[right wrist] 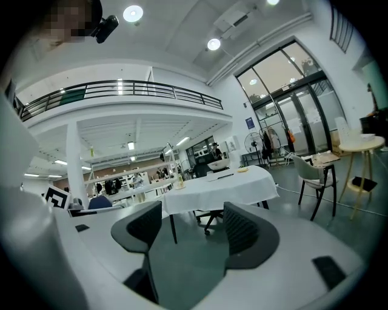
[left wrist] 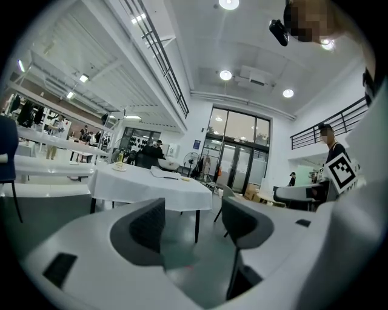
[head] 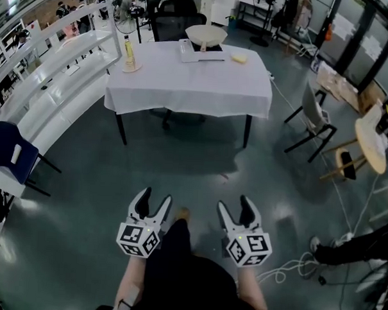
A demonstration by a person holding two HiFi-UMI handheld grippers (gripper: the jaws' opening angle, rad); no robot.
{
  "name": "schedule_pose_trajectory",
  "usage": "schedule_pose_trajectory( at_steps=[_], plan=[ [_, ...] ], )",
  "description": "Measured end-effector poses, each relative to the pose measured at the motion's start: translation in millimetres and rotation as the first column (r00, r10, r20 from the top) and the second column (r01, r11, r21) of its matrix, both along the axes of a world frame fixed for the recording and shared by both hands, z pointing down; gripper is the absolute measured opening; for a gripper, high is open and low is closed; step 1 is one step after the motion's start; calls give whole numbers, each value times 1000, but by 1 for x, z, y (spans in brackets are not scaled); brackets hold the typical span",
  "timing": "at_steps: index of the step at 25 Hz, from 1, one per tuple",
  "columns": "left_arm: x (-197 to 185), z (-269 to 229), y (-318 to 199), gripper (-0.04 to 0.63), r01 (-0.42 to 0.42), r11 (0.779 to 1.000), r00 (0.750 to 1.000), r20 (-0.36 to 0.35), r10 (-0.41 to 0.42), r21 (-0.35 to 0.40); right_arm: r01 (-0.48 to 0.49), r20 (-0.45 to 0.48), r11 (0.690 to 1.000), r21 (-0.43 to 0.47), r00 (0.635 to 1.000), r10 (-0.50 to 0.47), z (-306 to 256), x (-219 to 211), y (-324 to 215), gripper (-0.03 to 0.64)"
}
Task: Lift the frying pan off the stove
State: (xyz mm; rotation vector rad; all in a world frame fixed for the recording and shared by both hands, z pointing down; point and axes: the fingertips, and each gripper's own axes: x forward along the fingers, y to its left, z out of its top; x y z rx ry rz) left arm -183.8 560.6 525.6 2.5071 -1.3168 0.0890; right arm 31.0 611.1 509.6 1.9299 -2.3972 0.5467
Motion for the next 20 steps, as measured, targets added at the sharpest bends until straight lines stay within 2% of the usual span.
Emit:
schedule_pose_trajectory(
  at_steps=[9,20],
  plan=[
    [13,-19,-115,276,-2,999,1000,-7,2,33,-16,-14,999,38,1000,16,-23,18,-111,293],
    [22,-29,-262,276,-60,997,998,-10,60,46,-53,-18,997,53,998,54,-36,20,-248,293]
  ],
)
